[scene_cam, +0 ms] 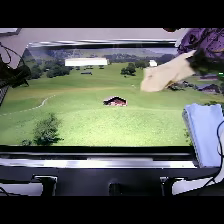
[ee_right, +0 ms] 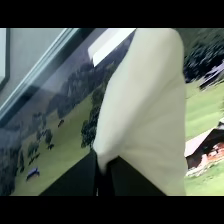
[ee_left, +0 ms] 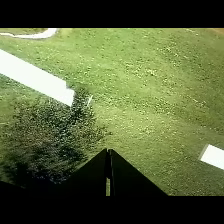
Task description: Fold the clothes and pants, and hang the long-sleeved shirts on hangers.
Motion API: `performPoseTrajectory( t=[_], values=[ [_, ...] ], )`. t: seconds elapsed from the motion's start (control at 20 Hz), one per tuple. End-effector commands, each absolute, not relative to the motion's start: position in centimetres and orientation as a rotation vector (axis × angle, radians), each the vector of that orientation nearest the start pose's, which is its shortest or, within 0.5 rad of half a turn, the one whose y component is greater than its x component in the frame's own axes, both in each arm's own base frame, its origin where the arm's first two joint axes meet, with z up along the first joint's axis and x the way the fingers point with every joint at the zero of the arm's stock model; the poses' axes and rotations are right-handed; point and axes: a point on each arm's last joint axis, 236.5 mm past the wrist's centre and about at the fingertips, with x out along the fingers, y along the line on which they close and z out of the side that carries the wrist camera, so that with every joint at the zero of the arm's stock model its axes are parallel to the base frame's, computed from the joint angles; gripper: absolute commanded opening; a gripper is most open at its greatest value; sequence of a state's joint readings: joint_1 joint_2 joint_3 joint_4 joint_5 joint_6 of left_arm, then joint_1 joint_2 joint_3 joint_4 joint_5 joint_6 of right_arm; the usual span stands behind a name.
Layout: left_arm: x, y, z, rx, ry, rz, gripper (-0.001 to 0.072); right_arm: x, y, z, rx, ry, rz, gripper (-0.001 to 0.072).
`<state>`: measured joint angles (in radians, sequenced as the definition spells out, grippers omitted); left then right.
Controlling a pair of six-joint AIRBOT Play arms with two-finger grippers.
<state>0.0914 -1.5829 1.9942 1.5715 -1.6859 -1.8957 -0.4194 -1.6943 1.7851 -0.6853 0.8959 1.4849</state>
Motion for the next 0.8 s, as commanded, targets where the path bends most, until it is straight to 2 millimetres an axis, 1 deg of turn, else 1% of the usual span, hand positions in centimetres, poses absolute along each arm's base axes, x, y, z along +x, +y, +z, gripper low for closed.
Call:
performPoseTrajectory(
  t=[0.0,0.1,0.2,0.35,0.5,0.6,0.75],
  values=[
    [43.8,4.1,13.8,-0.337,1.252,0.287,0.0016,56.9,-18.1,18.5,0.896,0.456,-0.065,0.0022],
    [43.7,4.1,13.8,-0.337,1.254,0.287,0.0016,55.4,-20.5,18.5,0.941,0.458,-0.139,0.0022],
    [43.4,4.0,13.7,-0.337,1.268,0.289,0.0016,54.0,-22.0,17.9,0.95,0.489,-0.206,0.0022],
    [42.8,4.0,13.6,-0.336,1.295,0.293,0.0017,52.1,-22.7,16.7,0.943,0.562,-0.287,0.0021],
    [42.1,3.9,13.5,-0.335,1.322,0.297,0.0016,49.4,-23.8,15.7,0.943,0.636,-0.423,0.0021],
    [41.8,3.9,13.5,-0.335,1.333,0.299,0.0017,47.2,-24.8,15.5,0.936,0.673,-0.528,0.0022],
    [41.5,3.9,13.4,-0.332,1.347,0.298,0.0016,43.6,-25.6,15.3,0.932,0.731,-0.675,0.0023]
  ],
)
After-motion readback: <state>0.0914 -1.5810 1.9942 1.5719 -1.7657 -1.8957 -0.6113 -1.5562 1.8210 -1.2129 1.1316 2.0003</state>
